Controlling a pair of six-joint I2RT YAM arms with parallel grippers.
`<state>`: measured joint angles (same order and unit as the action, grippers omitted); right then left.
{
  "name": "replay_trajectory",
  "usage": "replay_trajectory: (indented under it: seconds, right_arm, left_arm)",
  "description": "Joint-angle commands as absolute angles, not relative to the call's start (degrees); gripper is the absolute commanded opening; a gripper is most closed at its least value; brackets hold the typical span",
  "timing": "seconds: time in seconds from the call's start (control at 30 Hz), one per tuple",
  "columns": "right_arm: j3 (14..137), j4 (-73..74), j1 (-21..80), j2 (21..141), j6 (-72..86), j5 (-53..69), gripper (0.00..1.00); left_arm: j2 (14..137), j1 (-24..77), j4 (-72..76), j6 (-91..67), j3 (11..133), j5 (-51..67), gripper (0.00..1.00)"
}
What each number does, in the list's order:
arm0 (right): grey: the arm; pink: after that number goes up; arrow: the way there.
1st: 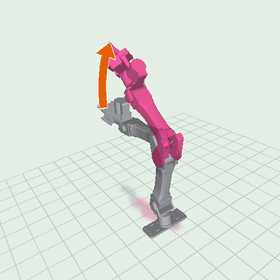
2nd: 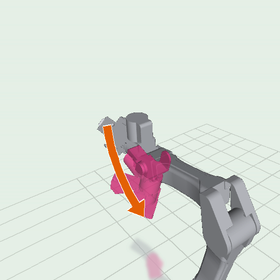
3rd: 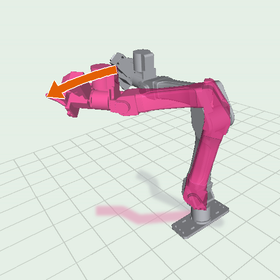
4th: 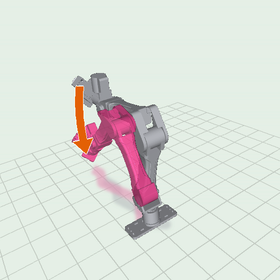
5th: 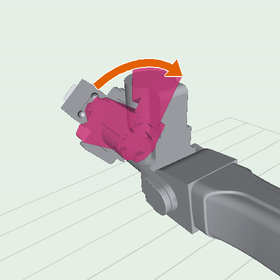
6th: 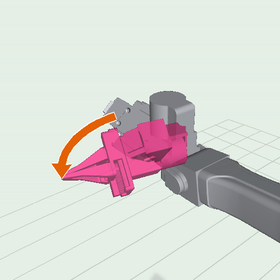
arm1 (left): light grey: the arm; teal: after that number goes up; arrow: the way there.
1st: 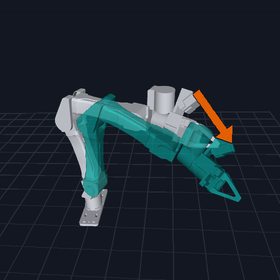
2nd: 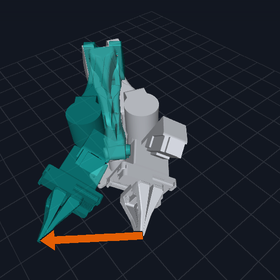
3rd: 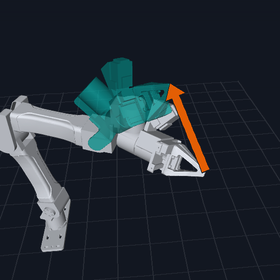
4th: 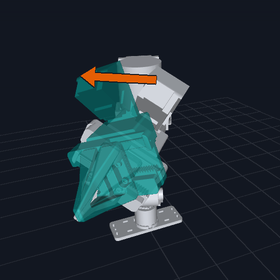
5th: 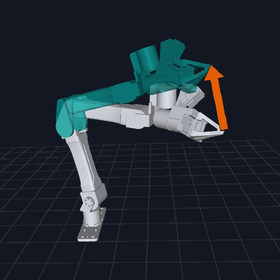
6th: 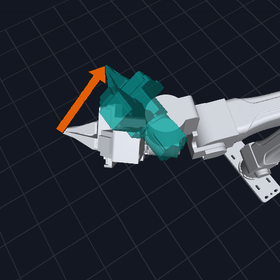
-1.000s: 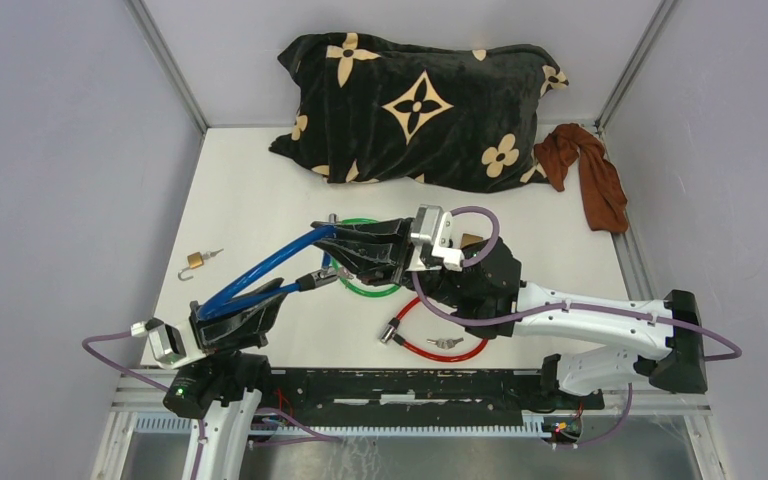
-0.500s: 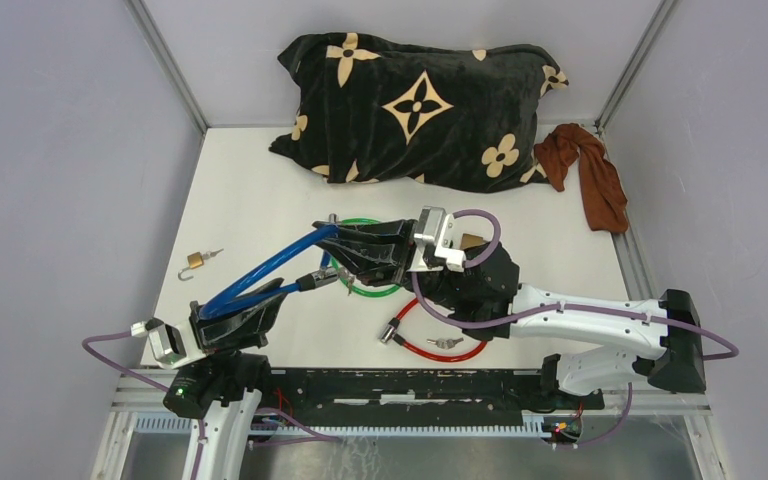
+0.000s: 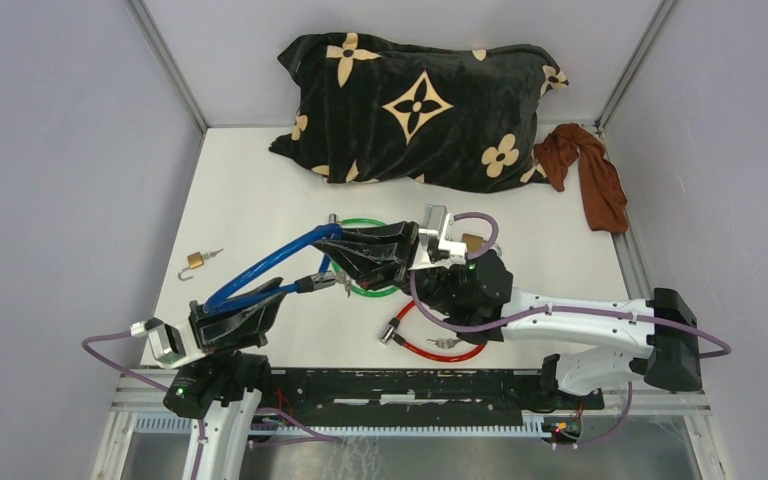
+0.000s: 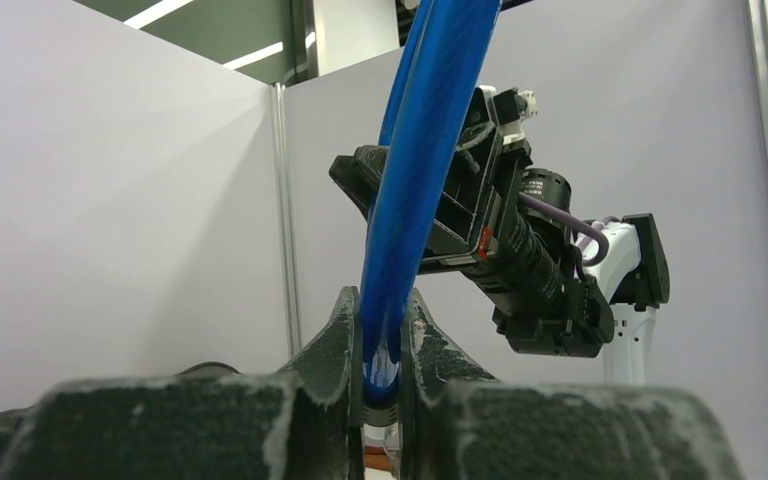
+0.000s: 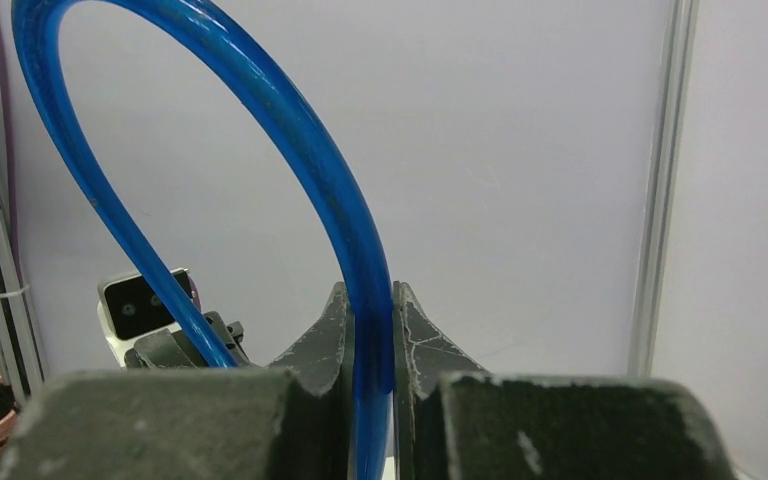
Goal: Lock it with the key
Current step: Lock the lock.
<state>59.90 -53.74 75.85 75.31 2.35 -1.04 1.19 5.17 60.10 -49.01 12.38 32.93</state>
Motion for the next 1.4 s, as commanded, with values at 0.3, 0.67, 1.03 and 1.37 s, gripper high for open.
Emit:
replay_trajectory:
  seconds: [0.3,0.67,1.03,1.37]
  right_arm:
    - [57.0,-57.4,76.4,77.9,15.3,-0.2,0.28]
    - [59.3,-48.6,74.6,75.8,10.1,3.7,0.34]
    - [66.5,-29.6,71.8,73.8,1.5,12.3,0.72]
    - [63.0,-12.6,69.5,65.9,-18.9,14.7,0.82]
  left_arm:
    - [0.5,4.5,58.8,-51.3,12.5,23.9,0.02]
    - [0.5,4.5,59.4,-50.3,12.3,27.3,0.02]
    - [0.5,4.5,59.6,-50.4,12.1,28.4,0.02]
    - [0.5,4.6,59.7,-50.6,12.0,28.3,0.02]
